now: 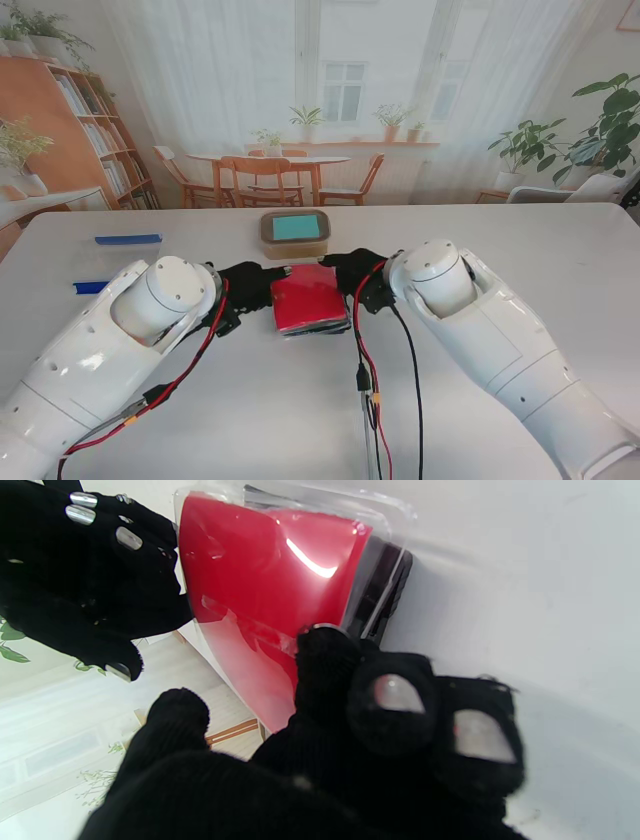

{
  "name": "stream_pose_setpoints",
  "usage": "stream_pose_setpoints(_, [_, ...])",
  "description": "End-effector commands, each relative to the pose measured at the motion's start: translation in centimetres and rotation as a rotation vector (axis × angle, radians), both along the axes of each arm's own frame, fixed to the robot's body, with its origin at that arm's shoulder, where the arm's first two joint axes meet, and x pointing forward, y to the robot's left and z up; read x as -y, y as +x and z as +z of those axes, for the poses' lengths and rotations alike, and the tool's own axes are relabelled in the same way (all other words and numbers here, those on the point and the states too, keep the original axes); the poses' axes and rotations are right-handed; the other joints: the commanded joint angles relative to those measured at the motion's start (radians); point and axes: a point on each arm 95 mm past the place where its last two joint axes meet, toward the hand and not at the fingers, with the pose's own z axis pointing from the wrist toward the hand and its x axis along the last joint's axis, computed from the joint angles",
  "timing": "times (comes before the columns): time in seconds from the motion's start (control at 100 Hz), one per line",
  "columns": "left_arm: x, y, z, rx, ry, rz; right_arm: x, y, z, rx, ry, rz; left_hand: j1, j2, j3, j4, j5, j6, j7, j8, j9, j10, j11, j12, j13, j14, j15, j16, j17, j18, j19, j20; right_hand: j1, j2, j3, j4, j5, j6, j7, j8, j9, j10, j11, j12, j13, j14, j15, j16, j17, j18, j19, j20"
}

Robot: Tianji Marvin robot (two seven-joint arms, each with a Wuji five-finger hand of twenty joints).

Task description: Pair container bodies with their lids

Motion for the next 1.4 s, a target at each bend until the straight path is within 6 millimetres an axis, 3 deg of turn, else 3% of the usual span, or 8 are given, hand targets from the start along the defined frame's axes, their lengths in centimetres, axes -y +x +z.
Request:
stream_pose_setpoints(0.0, [1.4,0.1,0.3,-0.005,-0.028,-0.023,-1.4,0.1,0.8,-0.002,0.039,0.032,-0.039,0.0,-0.021,-0.035,0.015,-0.096,-0.01,-0.005,0.01,-0.059,0.002,-0.005,0.014,0.072,0.033,-0.003,0.052,-0.112,0.276,-0.015,0.006,-0.017,0.005,0.028,0.012,-0.15,-0.02,-0.018,0.001,0.129,0.026,0.013,0.01,-0.002,0.087,-0.002,0.073,-0.249,0.225,-0.014])
stream_pose_setpoints(0.54, [1.4,1.5,-0.2,-0.036,0.009,-0.013,-1.6,1.8,0.0,-0.047,0.011,0.033,-0.043,0.001,-0.022,-0.036,0.014,-0.097,-0.012,-0.003,0.005,-0.06,0.001,-0.003,0.01,0.071,0.031,-0.001,0.052,-0.112,0.276,-0.015,0.01,-0.014,0.002,0.027,0.013,-0.154,-0.022,-0.019,-0.002,0.127,0.027,0.013,0.01,-0.003,0.085,-0.004,0.073,-0.252,0.225,-0.017])
stream_pose_setpoints(1.39, [2.0,3.5,-1.2,-0.084,0.06,-0.008,-1.2,2.7,-1.0,-0.06,-0.065,0.016,-0.043,-0.002,-0.021,-0.035,0.007,-0.097,-0.018,-0.001,-0.003,-0.059,-0.002,-0.001,0.003,0.068,0.028,0.003,0.045,-0.118,0.276,-0.019,0.005,-0.014,-0.003,0.027,0.006,-0.156,-0.029,-0.019,-0.017,0.128,0.027,0.016,0.01,-0.004,0.075,-0.014,0.071,-0.252,0.225,-0.034])
